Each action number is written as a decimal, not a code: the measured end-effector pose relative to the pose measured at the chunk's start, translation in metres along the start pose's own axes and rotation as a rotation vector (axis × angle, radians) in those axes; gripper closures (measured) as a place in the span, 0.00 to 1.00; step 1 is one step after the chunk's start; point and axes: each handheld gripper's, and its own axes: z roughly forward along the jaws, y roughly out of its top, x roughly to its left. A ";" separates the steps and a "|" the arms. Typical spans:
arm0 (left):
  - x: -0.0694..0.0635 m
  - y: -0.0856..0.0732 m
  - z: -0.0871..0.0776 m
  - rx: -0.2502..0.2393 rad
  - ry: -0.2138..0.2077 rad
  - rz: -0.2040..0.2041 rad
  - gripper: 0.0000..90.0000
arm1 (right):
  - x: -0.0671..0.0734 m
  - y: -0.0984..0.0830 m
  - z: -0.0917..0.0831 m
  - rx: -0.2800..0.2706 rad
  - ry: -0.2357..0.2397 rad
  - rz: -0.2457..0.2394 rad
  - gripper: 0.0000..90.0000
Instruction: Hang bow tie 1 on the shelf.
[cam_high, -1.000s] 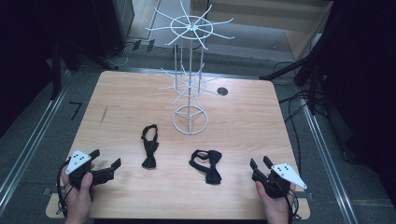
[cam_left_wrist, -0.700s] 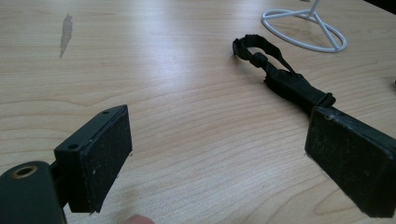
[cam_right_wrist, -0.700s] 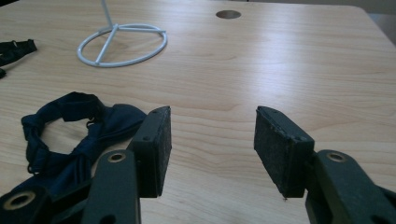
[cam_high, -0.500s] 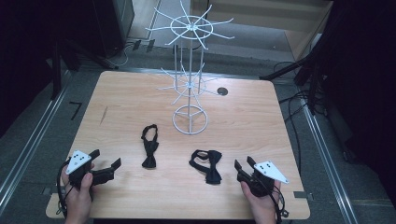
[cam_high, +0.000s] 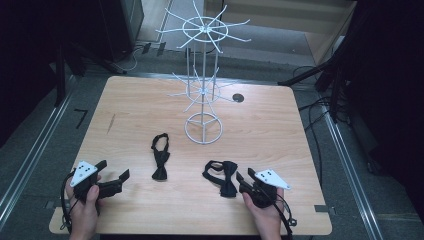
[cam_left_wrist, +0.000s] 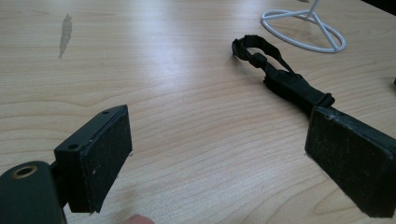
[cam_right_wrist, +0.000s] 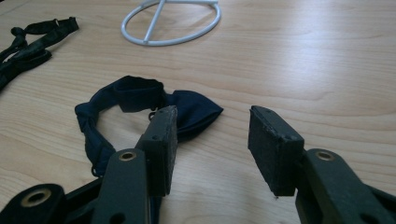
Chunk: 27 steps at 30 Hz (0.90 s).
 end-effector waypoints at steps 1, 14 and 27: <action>0.000 0.000 0.000 -0.001 -0.001 0.001 0.09 | 0.002 0.000 0.002 0.007 0.002 0.001 0.60; 0.000 0.000 0.000 0.002 -0.001 0.001 0.09 | 0.019 -0.003 0.019 0.060 0.037 -0.020 0.61; 0.000 0.000 0.000 -0.001 0.000 0.000 0.09 | 0.016 -0.004 0.021 0.100 0.052 0.016 0.60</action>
